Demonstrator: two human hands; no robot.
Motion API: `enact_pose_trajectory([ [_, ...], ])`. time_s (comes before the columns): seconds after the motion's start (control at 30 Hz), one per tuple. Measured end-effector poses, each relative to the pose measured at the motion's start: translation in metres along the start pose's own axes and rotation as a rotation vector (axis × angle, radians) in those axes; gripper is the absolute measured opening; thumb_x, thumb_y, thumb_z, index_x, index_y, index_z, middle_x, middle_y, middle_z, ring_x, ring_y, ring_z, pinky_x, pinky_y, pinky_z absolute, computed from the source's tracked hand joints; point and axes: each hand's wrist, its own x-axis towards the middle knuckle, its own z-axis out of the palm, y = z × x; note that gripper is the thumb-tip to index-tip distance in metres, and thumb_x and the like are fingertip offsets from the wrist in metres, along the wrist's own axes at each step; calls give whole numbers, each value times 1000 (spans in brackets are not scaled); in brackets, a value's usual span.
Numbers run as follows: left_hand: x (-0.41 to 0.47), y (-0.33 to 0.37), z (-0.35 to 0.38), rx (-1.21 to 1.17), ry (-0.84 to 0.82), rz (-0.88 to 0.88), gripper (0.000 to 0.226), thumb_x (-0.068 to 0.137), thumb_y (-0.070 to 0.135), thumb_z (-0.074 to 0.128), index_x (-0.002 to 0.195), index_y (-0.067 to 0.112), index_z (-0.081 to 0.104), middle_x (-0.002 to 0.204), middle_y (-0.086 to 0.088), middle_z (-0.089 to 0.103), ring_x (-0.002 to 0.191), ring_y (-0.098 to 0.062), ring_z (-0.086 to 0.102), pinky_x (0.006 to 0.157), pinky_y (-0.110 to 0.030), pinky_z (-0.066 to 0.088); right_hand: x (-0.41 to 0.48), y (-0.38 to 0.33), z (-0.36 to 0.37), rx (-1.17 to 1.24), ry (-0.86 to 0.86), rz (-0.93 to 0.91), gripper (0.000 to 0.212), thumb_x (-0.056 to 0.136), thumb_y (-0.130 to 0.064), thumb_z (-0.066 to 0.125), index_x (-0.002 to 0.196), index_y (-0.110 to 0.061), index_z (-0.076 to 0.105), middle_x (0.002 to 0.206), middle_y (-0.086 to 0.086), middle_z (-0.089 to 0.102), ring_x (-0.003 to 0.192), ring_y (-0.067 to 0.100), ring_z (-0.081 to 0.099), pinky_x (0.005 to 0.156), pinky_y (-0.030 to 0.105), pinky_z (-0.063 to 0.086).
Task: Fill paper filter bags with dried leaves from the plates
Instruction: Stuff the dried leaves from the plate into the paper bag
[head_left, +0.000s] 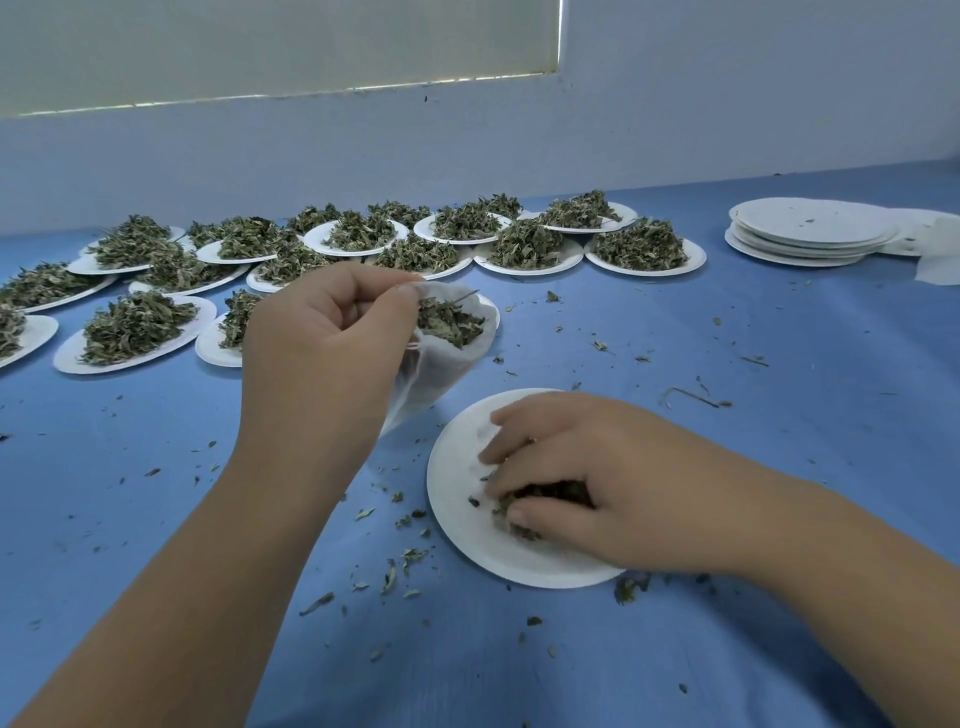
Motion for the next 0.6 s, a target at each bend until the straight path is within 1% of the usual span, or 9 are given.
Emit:
enact_pose_trajectory([
  [0.07, 0, 1, -1, 2, 2, -1, 20, 88, 13, 64, 78, 26, 73, 48, 12, 54, 40, -3, 40, 42, -13, 34, -6, 2, -7, 10, 106, 69, 24, 89, -36, 62, 110, -29, 70, 113, -18, 60, 112, -2, 47, 93, 15, 37],
  [0.13, 0, 1, -1, 4, 2, 4, 20, 88, 12, 63, 78, 26, 73, 49, 13, 55, 39, -3, 41, 42, -13, 34, -9, 0, -11, -44, 161, 142, 32, 87, -53, 54, 113, -39, 65, 107, -24, 53, 100, -4, 47, 83, 16, 39],
  [0.2, -1, 2, -1, 11, 4, 10, 20, 88, 12, 62, 78, 26, 72, 48, 13, 55, 39, -2, 41, 41, -12, 33, -8, -5, -10, -121, 88, 228, 47, 82, -69, 41, 121, -47, 54, 110, -26, 43, 89, -4, 46, 73, 15, 38],
  [0.27, -1, 3, 0, 26, 6, 21, 20, 89, 12, 62, 78, 26, 72, 48, 14, 55, 38, -2, 42, 41, -12, 33, -6, -12, -2, -211, -18, 278, 61, 77, -76, 32, 131, -49, 42, 116, -26, 36, 84, -1, 42, 69, 17, 37],
  [0.3, -2, 3, 1, 33, 7, 27, 20, 89, 12, 62, 78, 26, 72, 48, 14, 56, 38, -3, 42, 40, -12, 33, -6, -15, 2, -236, -50, 284, 63, 78, -76, 31, 134, -48, 38, 118, -24, 35, 86, 0, 39, 70, 21, 39],
  [0.37, -2, 4, 0, 47, 14, 47, 21, 89, 12, 62, 77, 28, 71, 48, 14, 56, 38, -2, 43, 40, -11, 33, -4, -18, 8, -267, -72, 284, 60, 83, -74, 32, 134, -43, 38, 121, -16, 36, 95, 6, 38, 74, 29, 43],
  [0.47, -3, 6, -2, 89, 17, 109, 23, 89, 13, 62, 78, 31, 70, 52, 11, 58, 41, -2, 44, 43, -9, 34, -2, -20, 11, -298, -91, 281, 48, 90, -64, 36, 128, -38, 47, 117, -9, 38, 91, 12, 36, 75, 29, 44],
  [0.53, -3, 6, -3, 128, 14, 153, 23, 90, 15, 62, 79, 33, 69, 59, 2, 60, 44, -2, 44, 44, -8, 35, -2, -20, 11, -303, -108, 285, 42, 93, -58, 37, 125, -35, 51, 114, -8, 39, 90, 14, 41, 74, 30, 46],
  [0.6, -4, 5, -3, 153, 9, 176, 23, 90, 14, 62, 80, 34, 69, 63, -6, 58, 46, -5, 44, 44, -12, 38, -2, -20, 11, -304, -122, 282, 38, 95, -53, 37, 124, -34, 53, 111, -7, 39, 84, 14, 41, 71, 30, 47],
])
